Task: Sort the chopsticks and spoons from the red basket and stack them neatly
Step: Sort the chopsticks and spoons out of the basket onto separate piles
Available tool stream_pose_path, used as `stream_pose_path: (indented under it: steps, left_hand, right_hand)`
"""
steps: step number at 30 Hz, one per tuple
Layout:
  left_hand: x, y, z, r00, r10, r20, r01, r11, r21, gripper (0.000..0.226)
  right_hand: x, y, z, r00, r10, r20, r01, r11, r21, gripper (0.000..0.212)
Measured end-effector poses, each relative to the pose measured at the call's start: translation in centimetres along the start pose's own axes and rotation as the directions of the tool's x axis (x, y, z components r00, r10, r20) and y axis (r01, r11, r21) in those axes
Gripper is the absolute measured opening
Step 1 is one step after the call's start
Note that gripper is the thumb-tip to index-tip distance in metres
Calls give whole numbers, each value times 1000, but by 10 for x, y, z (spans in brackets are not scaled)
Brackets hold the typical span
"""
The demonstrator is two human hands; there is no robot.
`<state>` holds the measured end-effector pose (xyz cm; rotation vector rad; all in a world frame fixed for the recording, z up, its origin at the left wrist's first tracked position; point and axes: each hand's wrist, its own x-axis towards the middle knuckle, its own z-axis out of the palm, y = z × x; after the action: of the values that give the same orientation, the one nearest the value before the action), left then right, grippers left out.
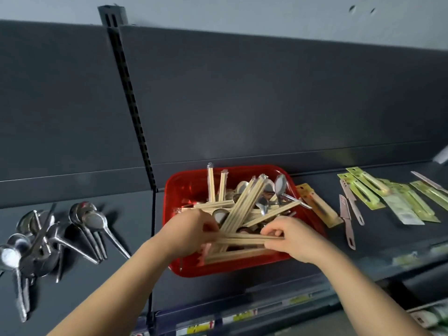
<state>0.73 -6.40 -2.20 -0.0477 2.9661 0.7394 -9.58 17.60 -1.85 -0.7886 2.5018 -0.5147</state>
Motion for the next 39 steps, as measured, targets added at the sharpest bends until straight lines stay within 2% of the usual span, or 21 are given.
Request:
stream_pose_path:
  steps: [3,6,9,11,13,15,18,21,24,26,29,31,35,39]
  left_hand:
    - [5,9,-8,978,-88,-190,35,964,-263,8]
    - [14,22,-9,880,-300,-369,87,865,-494,11]
    - [24,34,-5,831,-414,-372,77,748,-660,19]
    - [30,35,-1,795,-465,-388,64,701,-710,31]
    - [37,32,4,779,-460,-427,151,798,-584,38]
    - [44,33,9,836,-388,-388,265,904,-335,42]
    - [55,40,21,910,-343,-233,332,939,-85,46]
    - [63,46,25,920,-324,-221,341,939,41,33]
    - [67,46,21,912,-359,-197,375,926,50,25]
    - [64,41,17,895,-389,-217,400,917,6,19]
    - [55,28,7,861,-435,-265,423,900,-101,11]
    - [49,21,-2,829,-463,-313,443,886,-138,13]
    - [41,9,-13,810,-462,-362,458,883,-102,17]
    - [32,-3,-19,778,-493,-388,483,866,-131,13]
  right_hand:
    - [10,7,-3,998,-59,-34,59,998,-10,13]
    - [21,16,-15,993,-76,-89,78,997,19,9]
    - [31,24,-23,996,-58,-61,61,997,54,7]
    - [36,28,-22,997,-59,-53,64,992,105,7]
    - [42,32,-24,994,-41,-106,63,974,216,7]
    - [49,36,-28,987,9,-163,51,932,360,8]
    - [54,40,-34,984,31,-175,39,923,383,7]
    - [52,39,-37,989,-3,-150,53,944,327,9]
    - [52,37,-40,987,-27,-160,73,954,289,17]
    - [54,35,-41,985,-32,-167,74,965,253,17]
    - [58,30,-38,993,-22,-119,45,980,195,29]
    - [63,25,-33,996,0,-87,14,989,150,26]
    - [71,17,-28,995,33,-93,-18,988,151,17]
    - [73,14,-37,981,43,-188,-21,993,119,11]
